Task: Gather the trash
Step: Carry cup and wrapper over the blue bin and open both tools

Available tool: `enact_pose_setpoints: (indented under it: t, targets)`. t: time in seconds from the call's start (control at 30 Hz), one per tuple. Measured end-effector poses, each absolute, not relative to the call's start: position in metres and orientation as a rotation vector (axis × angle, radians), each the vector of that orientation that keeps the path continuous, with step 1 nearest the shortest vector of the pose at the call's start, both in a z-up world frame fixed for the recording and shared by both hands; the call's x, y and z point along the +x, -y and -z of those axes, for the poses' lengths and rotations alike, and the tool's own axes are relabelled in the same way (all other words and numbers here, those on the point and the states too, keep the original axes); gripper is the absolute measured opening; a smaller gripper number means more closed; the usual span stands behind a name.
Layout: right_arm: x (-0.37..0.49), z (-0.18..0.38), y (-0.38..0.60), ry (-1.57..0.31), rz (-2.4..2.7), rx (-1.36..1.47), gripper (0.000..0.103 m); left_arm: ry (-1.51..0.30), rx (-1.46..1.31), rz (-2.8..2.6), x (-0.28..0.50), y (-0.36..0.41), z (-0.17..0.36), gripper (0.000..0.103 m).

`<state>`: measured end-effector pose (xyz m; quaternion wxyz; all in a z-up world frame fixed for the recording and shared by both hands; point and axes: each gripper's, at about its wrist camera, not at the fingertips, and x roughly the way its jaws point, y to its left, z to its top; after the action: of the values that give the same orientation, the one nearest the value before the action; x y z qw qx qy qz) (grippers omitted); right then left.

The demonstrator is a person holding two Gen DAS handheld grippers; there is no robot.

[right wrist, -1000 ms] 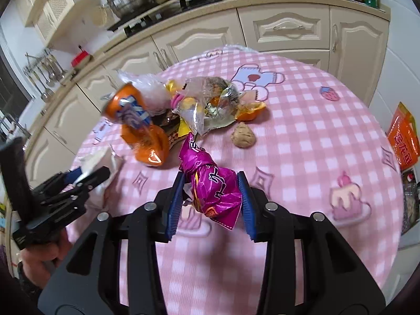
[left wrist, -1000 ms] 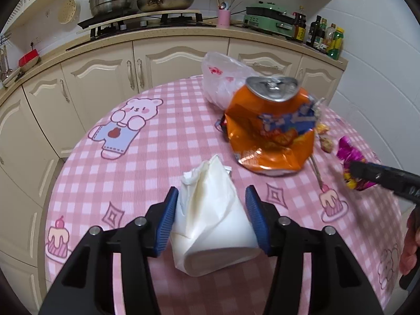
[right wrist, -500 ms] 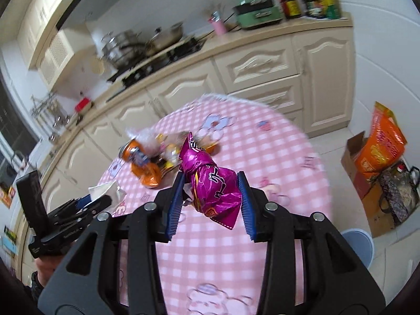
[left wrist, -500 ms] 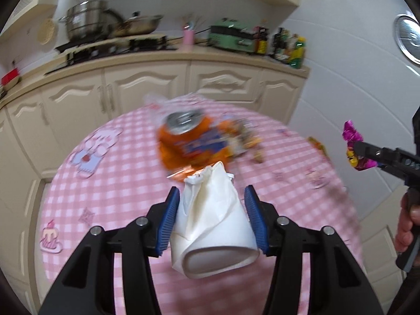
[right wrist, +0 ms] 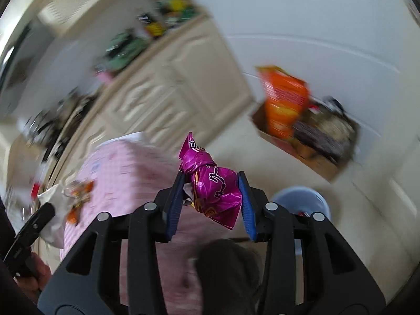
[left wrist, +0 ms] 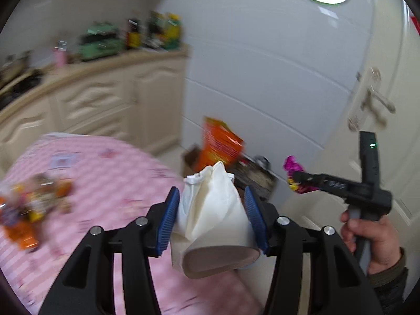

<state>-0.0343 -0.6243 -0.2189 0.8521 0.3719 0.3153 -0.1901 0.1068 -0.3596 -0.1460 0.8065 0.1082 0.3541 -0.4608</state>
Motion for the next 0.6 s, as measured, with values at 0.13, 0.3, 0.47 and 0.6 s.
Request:
enact_pose_setpoints:
  t: [0.13, 0.3, 0.47, 0.6]
  targets:
    - [-0.053, 0.275, 0.66, -0.731, 0.476, 0.899, 0.039, -0.916, 0.303, 1.076, 0.095, 0.438, 0.184, 0.052]
    - [-0.061, 0.329, 0.682, -0.797, 0.498, 0.999, 0.039, -1.086, 0.423, 1.092, 0.087, 0.514, 0.244, 0.052]
    - [-0.051, 0.364, 0.696, -0.835, 0.502, 1.078, 0.039, -1.182, 0.549, 1.072, 0.081, 0.569, 0.297, 0.052]
    - [-0.048, 0.389, 0.707, -0.858, 0.51, 1.152, 0.059, -1.264, 0.61, 1.067, 0.081, 0.601, 0.333, 0.055]
